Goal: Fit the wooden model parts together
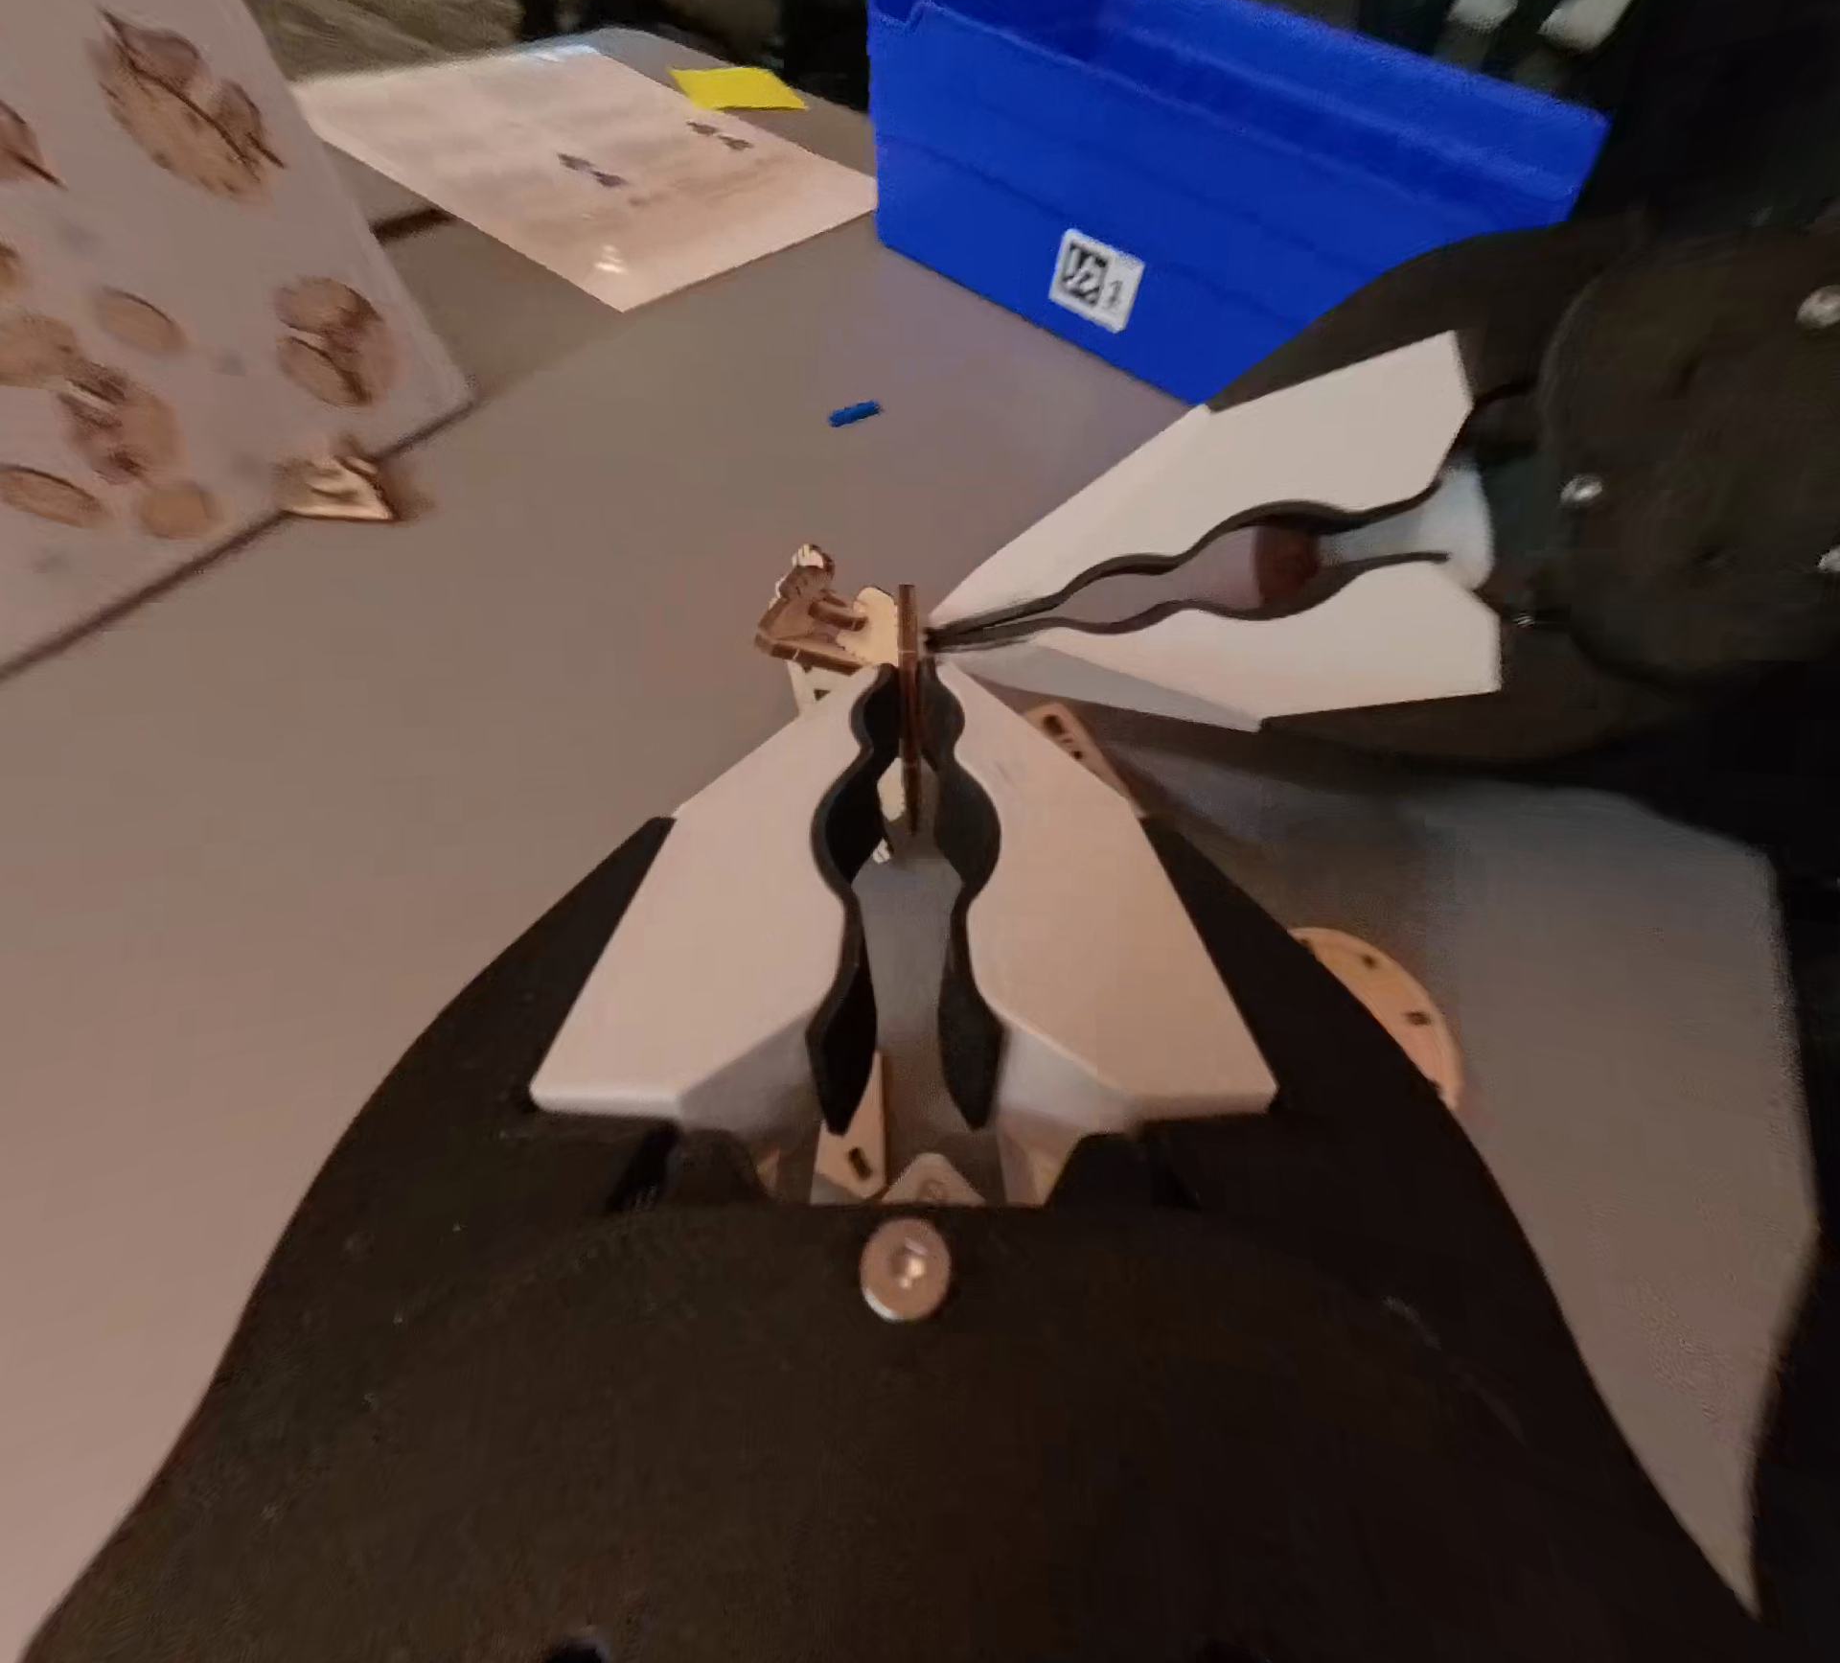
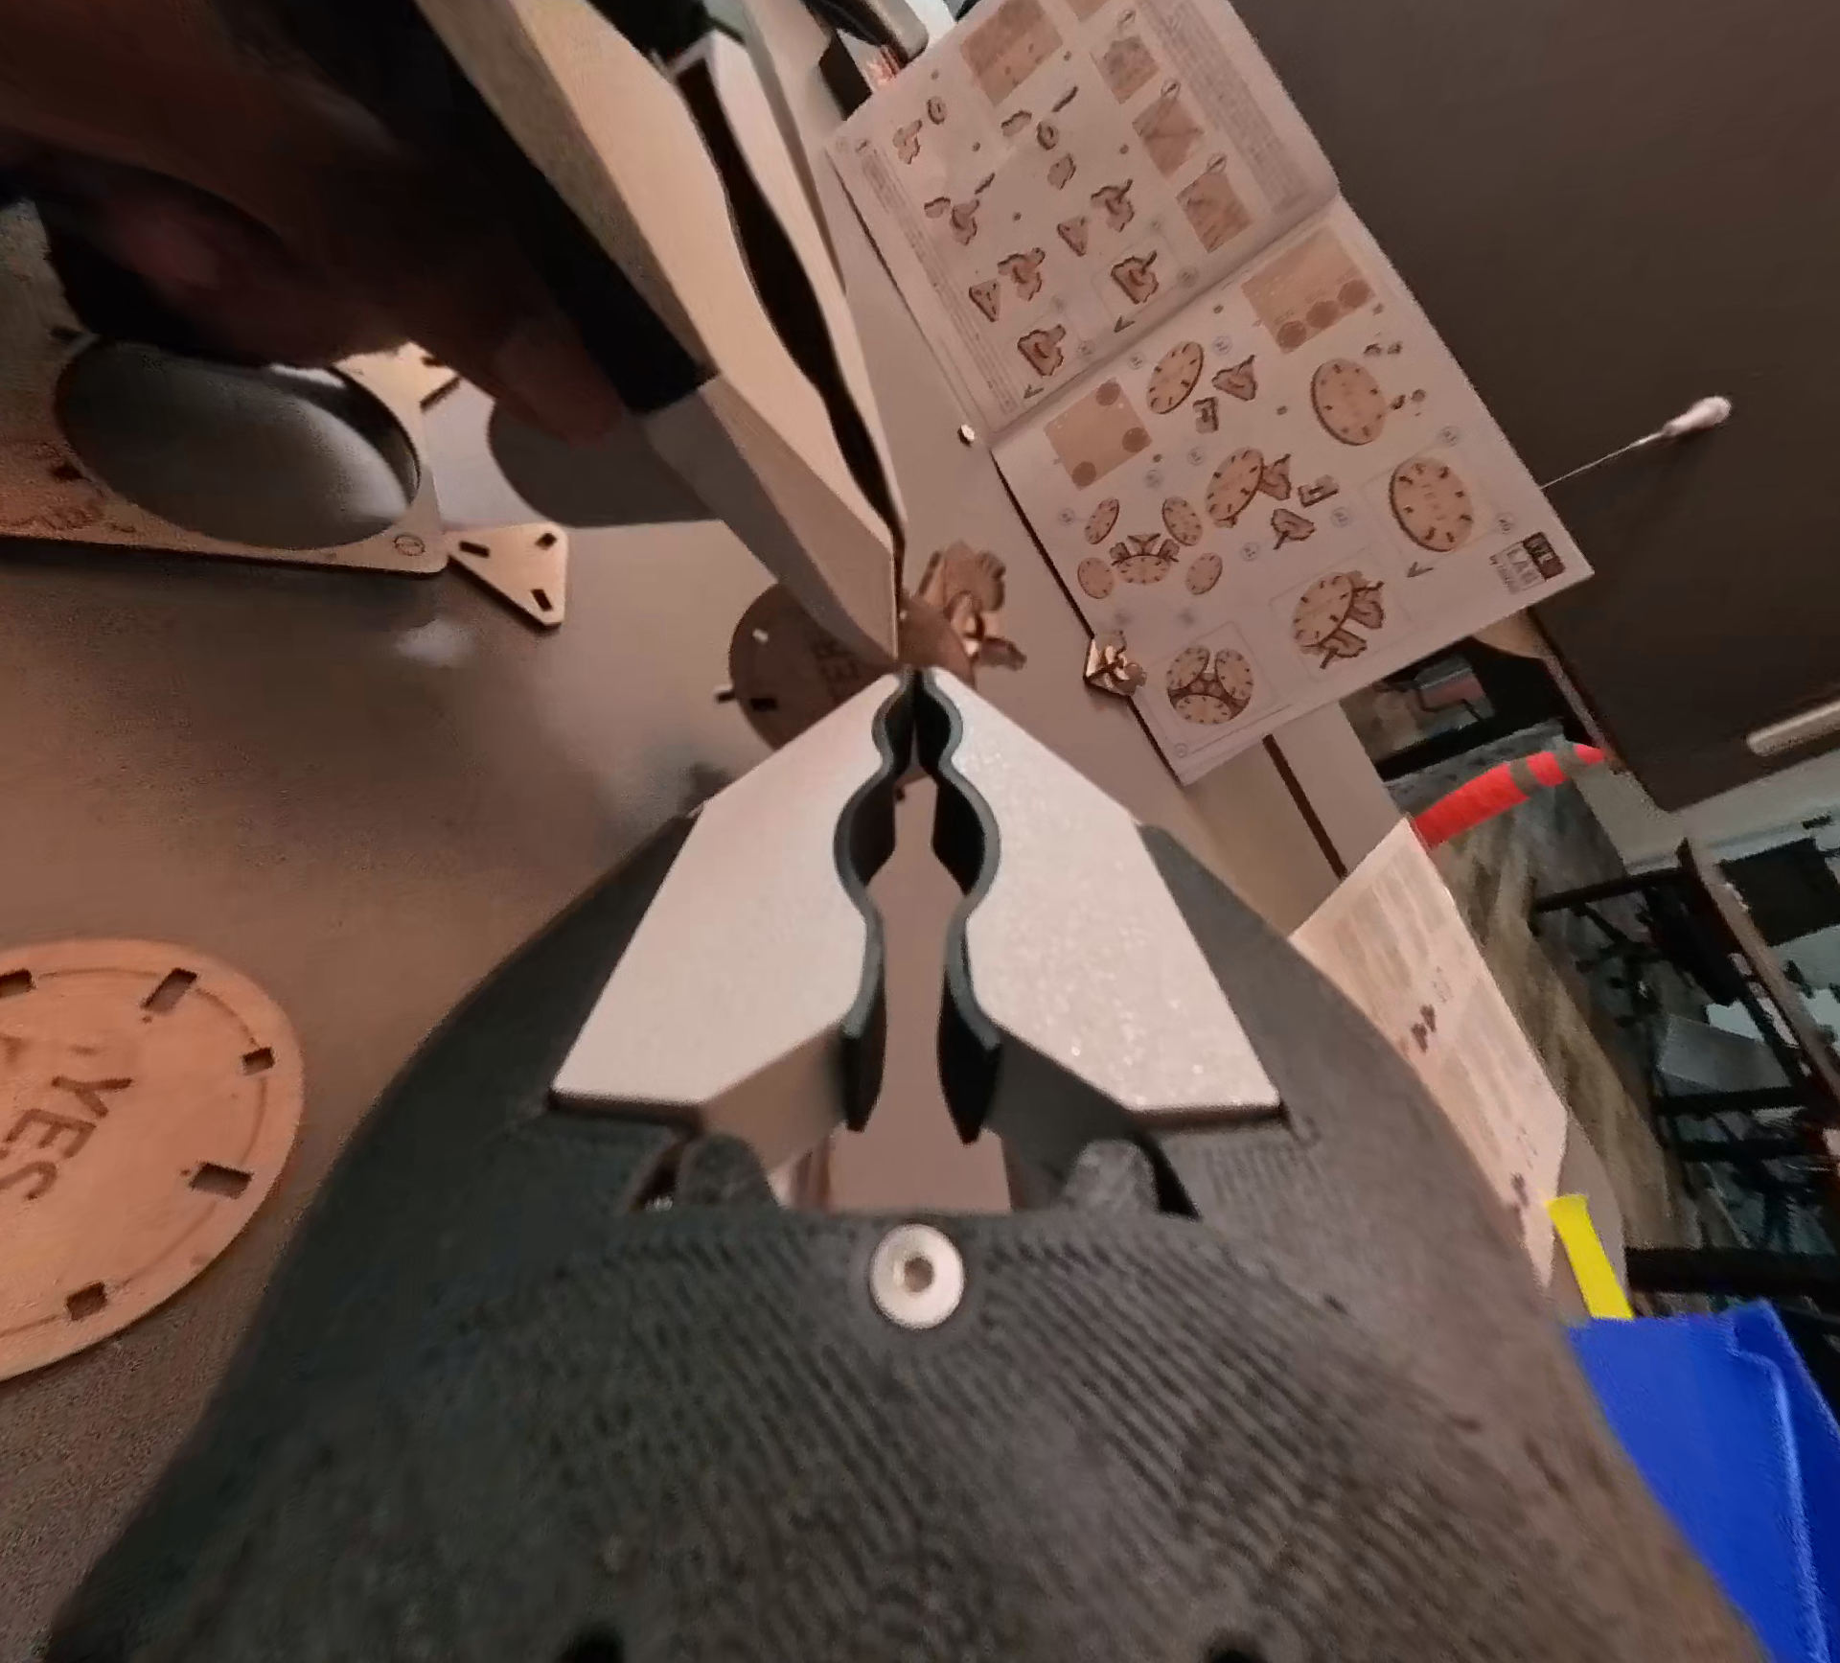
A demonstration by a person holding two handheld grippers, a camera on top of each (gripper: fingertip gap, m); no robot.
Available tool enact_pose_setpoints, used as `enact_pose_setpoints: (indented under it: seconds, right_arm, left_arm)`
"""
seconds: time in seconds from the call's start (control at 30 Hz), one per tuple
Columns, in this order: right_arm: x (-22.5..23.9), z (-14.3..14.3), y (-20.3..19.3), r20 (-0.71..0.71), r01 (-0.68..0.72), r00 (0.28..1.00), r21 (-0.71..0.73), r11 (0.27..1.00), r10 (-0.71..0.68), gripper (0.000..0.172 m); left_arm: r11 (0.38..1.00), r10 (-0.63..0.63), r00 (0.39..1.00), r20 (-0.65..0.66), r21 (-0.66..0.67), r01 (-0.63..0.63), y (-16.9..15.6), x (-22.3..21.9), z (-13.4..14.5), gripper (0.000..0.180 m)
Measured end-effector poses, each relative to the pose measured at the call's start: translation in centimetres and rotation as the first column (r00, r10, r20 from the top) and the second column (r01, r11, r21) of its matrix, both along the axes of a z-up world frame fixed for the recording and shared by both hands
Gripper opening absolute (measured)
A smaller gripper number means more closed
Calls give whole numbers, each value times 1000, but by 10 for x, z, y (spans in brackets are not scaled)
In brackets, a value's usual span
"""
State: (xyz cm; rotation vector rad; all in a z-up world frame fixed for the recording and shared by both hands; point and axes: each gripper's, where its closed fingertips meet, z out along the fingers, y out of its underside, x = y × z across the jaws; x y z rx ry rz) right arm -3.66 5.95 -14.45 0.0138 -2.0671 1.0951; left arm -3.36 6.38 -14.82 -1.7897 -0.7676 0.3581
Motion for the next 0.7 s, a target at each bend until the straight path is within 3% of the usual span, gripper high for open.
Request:
enact_pose_setpoints:
  seconds: [0.07,0.33,0.5,0.6,0.7]
  right_arm:
    - [0,-1,0,41,-5,999,-17,1000,6,0]
    - [-4,16,5,70,-29,997,-150,988,40,0]
    - [-31,27,34,208,42,978,-289,957,20,10]
    - [-52,8,58,371,145,927,-236,961,-49,26]
    - [-62,7,75,431,195,899,-252,948,-71,28]
  left_arm:
    - [999,34,999,-37,34,-32,-5,-4,14,0]
    - [992,63,996,57,106,-68,-21,-16,7,0]
    - [989,100,994,46,107,-104,-37,-25,7,0]
    - [988,106,994,42,110,-110,-41,-27,8,0]
    - [990,83,995,51,110,-88,-39,-25,7,0]
